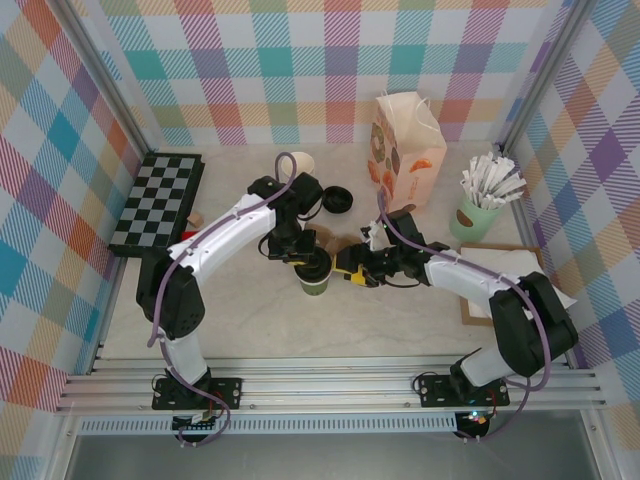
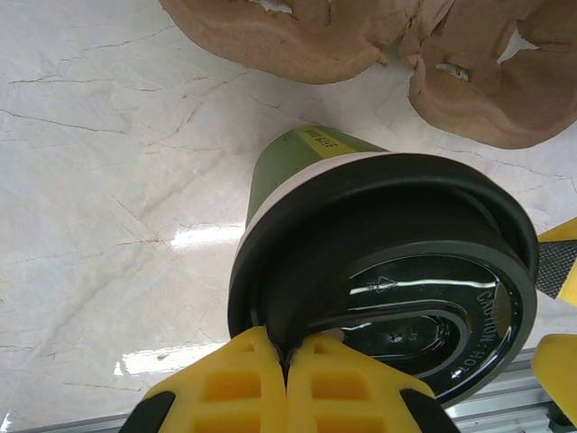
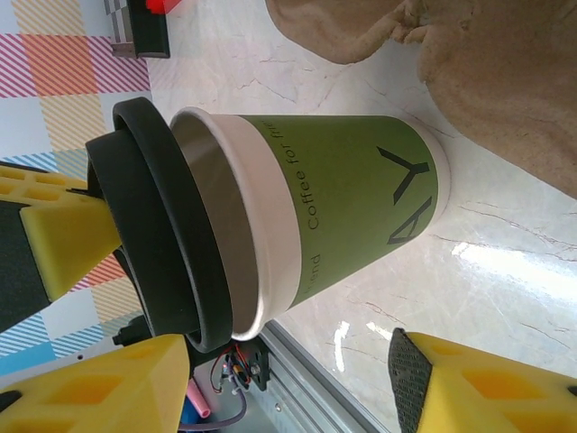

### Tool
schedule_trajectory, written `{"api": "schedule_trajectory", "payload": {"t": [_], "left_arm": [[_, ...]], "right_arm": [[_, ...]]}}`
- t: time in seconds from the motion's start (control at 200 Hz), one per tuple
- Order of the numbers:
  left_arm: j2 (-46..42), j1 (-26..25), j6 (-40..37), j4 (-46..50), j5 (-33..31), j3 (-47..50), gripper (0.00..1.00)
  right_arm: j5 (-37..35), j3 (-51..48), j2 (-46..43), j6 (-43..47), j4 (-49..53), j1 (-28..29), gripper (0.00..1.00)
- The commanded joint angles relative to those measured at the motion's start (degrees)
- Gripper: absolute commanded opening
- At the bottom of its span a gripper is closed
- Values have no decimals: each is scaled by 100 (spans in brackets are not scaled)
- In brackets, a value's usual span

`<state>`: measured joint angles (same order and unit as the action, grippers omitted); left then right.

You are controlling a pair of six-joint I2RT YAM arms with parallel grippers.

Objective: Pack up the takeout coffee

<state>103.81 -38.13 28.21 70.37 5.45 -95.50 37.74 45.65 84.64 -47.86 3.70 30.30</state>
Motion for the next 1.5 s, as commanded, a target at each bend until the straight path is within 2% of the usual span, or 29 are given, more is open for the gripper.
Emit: {"api": "schedule_trajectory", "payload": {"t": [0.0, 0.745, 0.845, 0.99, 1.08, 1.22, 1.325, 1.494], "left_arm": [[60, -54, -125, 156, 68, -120, 0], [214, -70, -194, 137, 173, -74, 0], [254, -72, -193, 109, 219, -74, 0], [298, -72, -217, 109, 233, -91, 0], [328, -69, -239, 109, 261, -100, 0], [402, -72, -284, 117, 283, -83, 0], [504, -71, -347, 75, 324, 18, 0], [709, -56, -392, -10, 193, 612, 0]], "right_arm": [[190, 142, 68, -57, -156, -16, 62], [270, 326, 401, -137, -97, 85, 60], [169, 370, 464, -142, 95, 90, 56], [-96, 419, 609, -153, 461, 90, 43], [-205, 451, 745, -111, 690, 95, 38], [-686, 510, 868, 67, 1349, 125, 31], [-929, 498, 978, 222, 1854, 133, 28], [-1367, 483, 1319, 586, 2659, 162, 30]]}}
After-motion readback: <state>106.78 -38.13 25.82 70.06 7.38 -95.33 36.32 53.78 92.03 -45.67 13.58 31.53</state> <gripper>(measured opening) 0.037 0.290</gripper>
